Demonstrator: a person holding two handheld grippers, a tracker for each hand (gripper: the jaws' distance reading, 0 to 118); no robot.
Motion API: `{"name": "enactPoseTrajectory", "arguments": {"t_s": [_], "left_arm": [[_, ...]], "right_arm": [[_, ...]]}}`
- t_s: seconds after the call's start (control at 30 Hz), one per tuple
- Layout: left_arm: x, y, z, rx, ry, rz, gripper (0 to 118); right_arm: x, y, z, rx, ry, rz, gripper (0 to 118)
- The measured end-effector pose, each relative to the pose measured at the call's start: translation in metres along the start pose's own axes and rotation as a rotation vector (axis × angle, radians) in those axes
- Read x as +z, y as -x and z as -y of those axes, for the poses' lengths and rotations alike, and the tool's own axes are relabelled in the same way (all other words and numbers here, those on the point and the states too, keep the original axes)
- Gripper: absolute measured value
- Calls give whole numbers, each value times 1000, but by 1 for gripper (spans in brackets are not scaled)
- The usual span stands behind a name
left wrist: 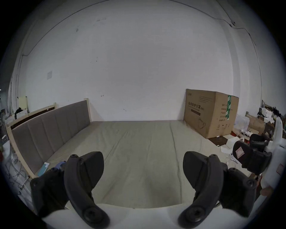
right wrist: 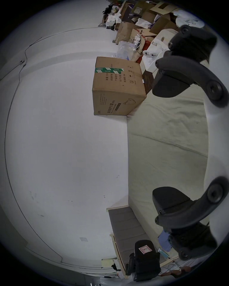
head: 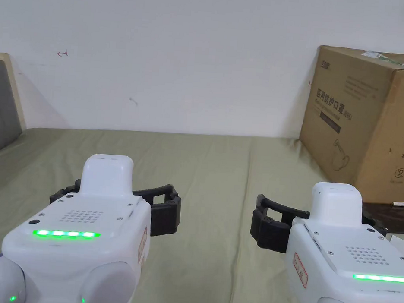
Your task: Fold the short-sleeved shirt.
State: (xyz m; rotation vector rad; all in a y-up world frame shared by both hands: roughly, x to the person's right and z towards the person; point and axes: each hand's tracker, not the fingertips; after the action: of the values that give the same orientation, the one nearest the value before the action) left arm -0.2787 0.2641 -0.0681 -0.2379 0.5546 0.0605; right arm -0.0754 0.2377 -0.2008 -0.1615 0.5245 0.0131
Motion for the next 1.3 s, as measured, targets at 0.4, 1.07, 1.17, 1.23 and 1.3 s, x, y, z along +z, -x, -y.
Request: {"name": "enactPoseTrajectory", "arguments": {"t_s": [0.4,1.07,1.17,1.23,1.3], "left_arm": [[0,-4,-4,39,27,13,107],[5,1,2,-10,-33,-30,106],[6,-3,3,-33,-42,-47,106],[6,-1,3,-32,-45,-43,107],[7,-1,2,-21,-51,-36,107]], "right_arm": [[-2,-7,2,-28,12,-2,114],[-3,-5,7,-30,29,-7,114],[-3,-5,8,-32,30,-8,114],[-2,-5,8,-35,32,-9,114],[-2,-5,8,-35,31,-11,114]]}}
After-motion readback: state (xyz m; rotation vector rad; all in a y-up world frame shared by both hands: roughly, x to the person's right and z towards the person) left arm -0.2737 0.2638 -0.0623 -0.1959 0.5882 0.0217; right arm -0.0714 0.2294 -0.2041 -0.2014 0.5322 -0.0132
